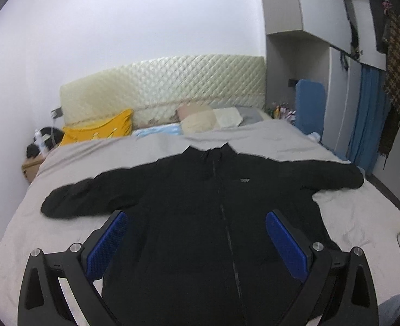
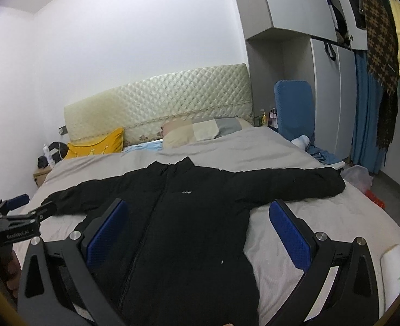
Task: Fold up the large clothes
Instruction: 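Grasp the black jacket's sleeve cuff with the right tool and lift it, then fold the held sleeve across the jacket body and open the right tool, then grasp the other sleeve cuff with the left tool and lift it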
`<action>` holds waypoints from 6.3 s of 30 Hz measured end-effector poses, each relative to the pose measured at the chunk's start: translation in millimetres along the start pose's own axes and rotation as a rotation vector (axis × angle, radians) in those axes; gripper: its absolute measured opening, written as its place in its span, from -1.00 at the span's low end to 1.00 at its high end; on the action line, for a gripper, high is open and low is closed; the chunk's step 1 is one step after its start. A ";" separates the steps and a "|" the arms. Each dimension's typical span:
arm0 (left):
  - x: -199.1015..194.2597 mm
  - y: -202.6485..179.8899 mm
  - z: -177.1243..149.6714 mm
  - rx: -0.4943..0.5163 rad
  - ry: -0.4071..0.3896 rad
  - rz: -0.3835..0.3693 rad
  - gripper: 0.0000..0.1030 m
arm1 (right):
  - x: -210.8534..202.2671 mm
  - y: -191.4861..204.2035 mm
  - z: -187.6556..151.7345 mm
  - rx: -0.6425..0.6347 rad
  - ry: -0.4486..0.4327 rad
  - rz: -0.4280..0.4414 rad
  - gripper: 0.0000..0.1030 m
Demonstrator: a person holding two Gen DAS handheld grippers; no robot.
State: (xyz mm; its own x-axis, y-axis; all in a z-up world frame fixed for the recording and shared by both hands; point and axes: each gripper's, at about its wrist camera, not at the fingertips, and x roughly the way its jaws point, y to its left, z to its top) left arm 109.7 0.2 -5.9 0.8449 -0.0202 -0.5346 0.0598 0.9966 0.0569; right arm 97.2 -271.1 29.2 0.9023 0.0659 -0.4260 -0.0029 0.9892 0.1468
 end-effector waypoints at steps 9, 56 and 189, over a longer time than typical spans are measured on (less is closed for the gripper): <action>55.4 -7.5 -25.7 0.024 -0.043 -0.024 0.99 | 63.1 -27.0 -2.0 -0.030 -0.053 -0.034 1.00; 208.2 25.5 -79.6 -0.176 0.143 0.058 0.99 | 347.8 -461.2 -71.0 0.807 0.018 -0.299 0.19; 25.0 83.4 -80.0 -0.202 -0.086 -0.095 0.99 | 14.8 49.6 -85.0 -0.105 -0.068 0.085 0.64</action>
State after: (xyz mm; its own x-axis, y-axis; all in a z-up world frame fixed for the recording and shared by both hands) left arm 93.2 89.2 -82.0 0.8833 -0.1130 -0.4550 0.0413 0.9855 -0.1646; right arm 73.8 -209.9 -45.7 0.9240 0.1444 -0.3540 -0.1225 0.9889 0.0837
